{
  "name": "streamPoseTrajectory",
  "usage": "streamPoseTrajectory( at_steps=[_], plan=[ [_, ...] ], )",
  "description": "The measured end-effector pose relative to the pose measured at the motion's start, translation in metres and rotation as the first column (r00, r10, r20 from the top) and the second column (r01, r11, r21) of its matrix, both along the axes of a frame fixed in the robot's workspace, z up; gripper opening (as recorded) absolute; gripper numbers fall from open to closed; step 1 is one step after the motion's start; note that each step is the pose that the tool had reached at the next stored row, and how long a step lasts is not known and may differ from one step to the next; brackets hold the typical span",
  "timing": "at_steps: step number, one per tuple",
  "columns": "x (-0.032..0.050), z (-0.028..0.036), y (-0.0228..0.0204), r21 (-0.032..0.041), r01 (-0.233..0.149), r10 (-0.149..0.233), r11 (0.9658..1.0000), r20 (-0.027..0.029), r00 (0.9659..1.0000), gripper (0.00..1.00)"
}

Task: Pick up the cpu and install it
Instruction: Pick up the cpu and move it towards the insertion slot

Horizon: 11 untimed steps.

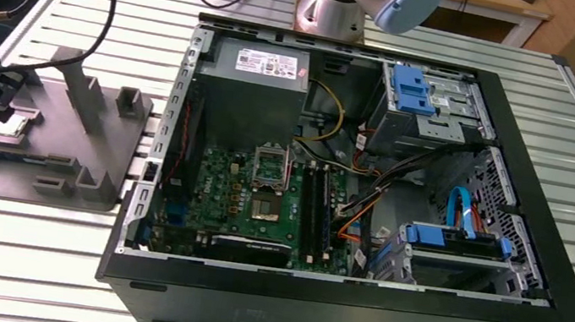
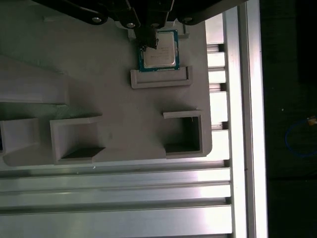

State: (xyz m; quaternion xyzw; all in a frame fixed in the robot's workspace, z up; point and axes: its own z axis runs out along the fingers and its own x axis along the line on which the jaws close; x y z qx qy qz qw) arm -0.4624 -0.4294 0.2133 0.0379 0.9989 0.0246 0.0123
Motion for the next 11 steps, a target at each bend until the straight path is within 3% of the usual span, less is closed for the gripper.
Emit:
streamPoseTrajectory(
  at_steps=[6, 11],
  plan=[
    [0.0000, 0.0000, 0.0000, 0.0000, 0.000, 0.000, 1.0000, 0.0000, 1.0000, 0.29],
    [0.0000, -0.0001, 0.0000, 0.0000, 0.000, 0.000, 1.0000, 0.0000, 1.0000, 0.53]
  ],
)
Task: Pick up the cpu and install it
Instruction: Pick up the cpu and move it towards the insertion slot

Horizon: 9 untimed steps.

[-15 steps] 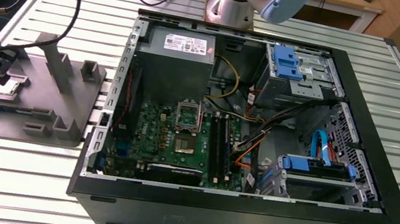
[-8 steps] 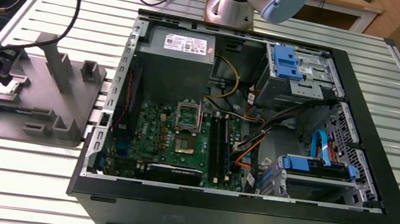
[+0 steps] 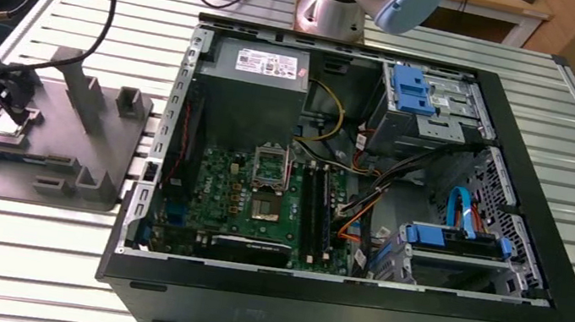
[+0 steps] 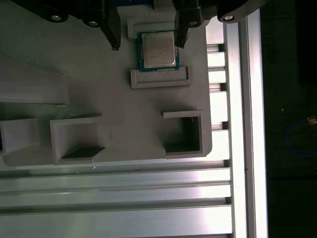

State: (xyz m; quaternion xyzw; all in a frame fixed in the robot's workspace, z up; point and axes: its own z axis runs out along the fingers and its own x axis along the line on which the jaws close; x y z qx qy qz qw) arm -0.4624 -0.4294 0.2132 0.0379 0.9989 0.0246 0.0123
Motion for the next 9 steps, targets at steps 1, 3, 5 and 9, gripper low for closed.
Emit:
streamPoseTrajectory(
  at_steps=[1, 3, 5, 9],
  plan=[
    [0.0000, 0.0000, 0.0000, 0.0000, 0.000, 0.000, 1.0000, 0.0000, 1.0000, 0.53],
    [0.0000, -0.0001, 0.0000, 0.0000, 0.000, 0.000, 1.0000, 0.0000, 1.0000, 0.59],
    [0.0000, -0.0016, 0.0001, 0.0012, 0.000, 0.000, 1.0000, 0.0005, 1.0000, 0.59],
    [0.0000, -0.0082, 0.0000, 0.0053, 0.000, 0.000, 1.0000, 0.0001, 1.0000, 0.59]
  ],
)
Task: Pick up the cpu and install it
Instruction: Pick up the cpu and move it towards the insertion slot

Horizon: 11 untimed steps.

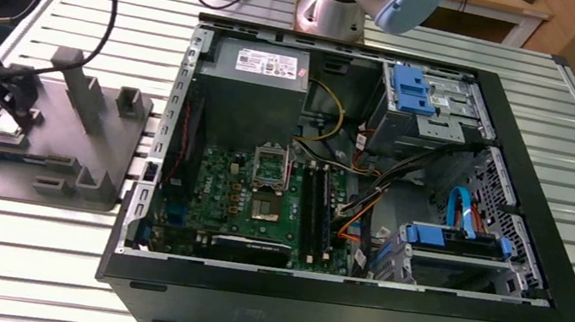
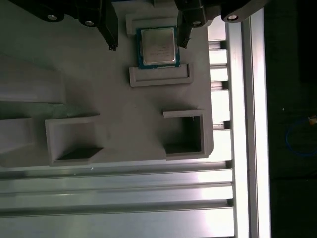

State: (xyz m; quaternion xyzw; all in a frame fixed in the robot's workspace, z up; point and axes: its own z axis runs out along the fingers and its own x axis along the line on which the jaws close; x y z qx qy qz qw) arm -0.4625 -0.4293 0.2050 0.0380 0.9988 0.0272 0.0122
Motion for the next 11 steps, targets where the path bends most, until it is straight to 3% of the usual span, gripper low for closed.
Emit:
streamPoseTrajectory(
  at_steps=[3, 11],
  plan=[
    [0.0000, -0.0052, 0.0000, 0.0055, 0.000, 0.000, 1.0000, 0.0000, 1.0000, 0.59],
    [-0.0002, -0.0123, 0.0000, 0.0074, 0.000, 0.000, 1.0000, -0.0002, 1.0000, 0.59]
  ],
)
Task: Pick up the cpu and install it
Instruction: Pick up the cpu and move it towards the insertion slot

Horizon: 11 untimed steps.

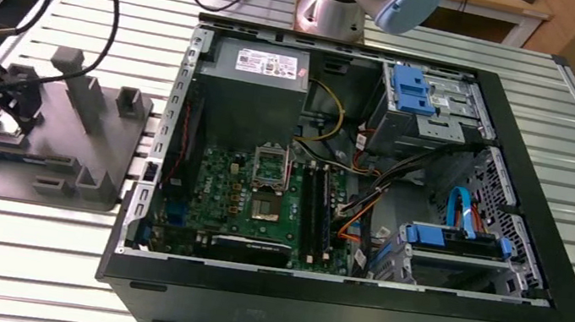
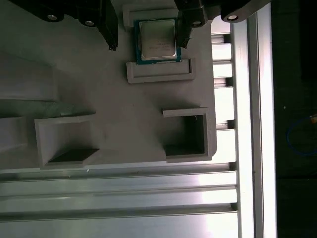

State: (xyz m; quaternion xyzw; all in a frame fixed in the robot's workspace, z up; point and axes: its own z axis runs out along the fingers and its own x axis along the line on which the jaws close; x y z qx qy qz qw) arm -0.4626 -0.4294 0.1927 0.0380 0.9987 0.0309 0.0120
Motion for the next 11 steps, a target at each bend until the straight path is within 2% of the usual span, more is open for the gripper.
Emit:
streamPoseTrajectory(
  at_steps=[11],
  plan=[
    [-0.0007, -0.0037, 0.0004, 0.0044, -0.009, 0.009, 0.9999, 0.0005, 1.0000, 0.59]
  ],
)
